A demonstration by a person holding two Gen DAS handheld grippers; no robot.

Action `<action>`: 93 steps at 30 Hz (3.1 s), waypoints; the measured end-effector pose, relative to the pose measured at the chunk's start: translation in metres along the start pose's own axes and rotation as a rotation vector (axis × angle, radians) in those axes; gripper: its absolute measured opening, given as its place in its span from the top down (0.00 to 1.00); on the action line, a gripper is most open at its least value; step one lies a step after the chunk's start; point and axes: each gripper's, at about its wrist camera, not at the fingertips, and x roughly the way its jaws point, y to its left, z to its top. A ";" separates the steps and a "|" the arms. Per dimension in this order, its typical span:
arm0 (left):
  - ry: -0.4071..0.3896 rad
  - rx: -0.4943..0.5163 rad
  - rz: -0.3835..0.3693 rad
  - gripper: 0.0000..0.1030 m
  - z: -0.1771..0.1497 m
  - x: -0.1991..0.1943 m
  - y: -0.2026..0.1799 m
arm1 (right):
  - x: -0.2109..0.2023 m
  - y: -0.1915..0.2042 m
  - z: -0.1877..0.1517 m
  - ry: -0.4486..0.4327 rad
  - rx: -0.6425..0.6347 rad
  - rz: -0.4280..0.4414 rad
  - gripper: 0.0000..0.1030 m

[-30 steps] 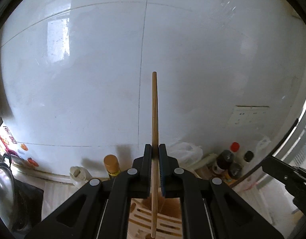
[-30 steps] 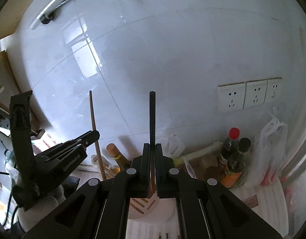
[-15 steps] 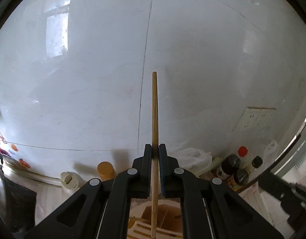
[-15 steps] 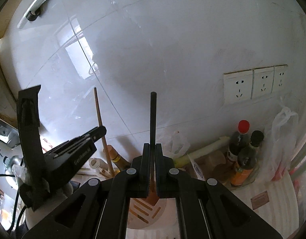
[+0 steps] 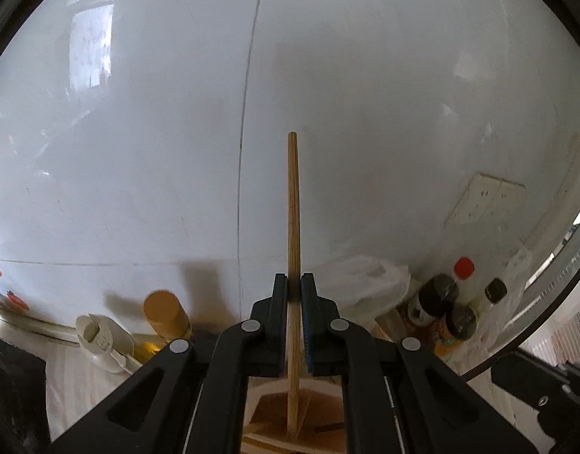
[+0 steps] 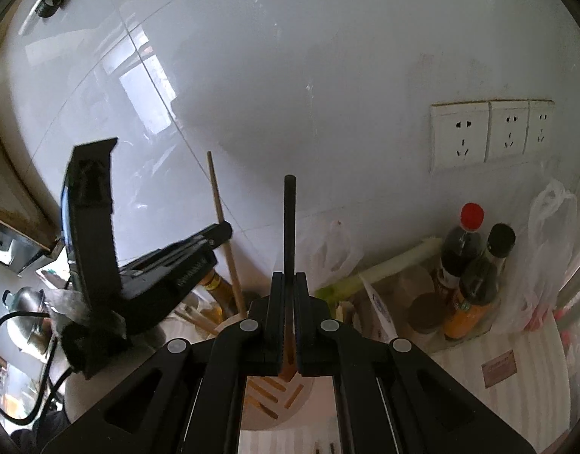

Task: Organize utensils
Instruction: 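Drop both chopsticks into the holder by opening both tools, then withdraw both open tools back toward the mat, then grasp a light wooden chopstick with the left tool while the right tool grasps another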

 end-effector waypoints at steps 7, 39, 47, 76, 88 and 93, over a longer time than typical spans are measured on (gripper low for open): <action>0.026 0.004 -0.010 0.96 -0.013 -0.006 0.005 | 0.000 -0.002 -0.007 0.039 -0.007 0.031 0.96; -0.034 -0.070 0.343 0.00 -0.085 -0.156 0.018 | -0.030 0.011 -0.055 0.101 -0.210 -0.196 0.00; -0.033 -0.100 0.377 0.00 -0.110 -0.185 -0.006 | -0.081 -0.013 -0.072 0.040 -0.143 -0.087 0.00; 0.701 -0.033 0.271 0.63 -0.338 0.021 -0.065 | 0.013 -0.284 -0.273 0.605 0.202 -0.368 0.38; 0.697 -0.167 0.270 0.96 -0.353 0.000 -0.036 | 0.037 -0.235 -0.302 0.661 0.084 -0.280 0.93; 0.732 -0.220 0.259 0.96 -0.369 -0.022 -0.015 | 0.035 -0.200 -0.314 0.728 0.055 -0.223 0.93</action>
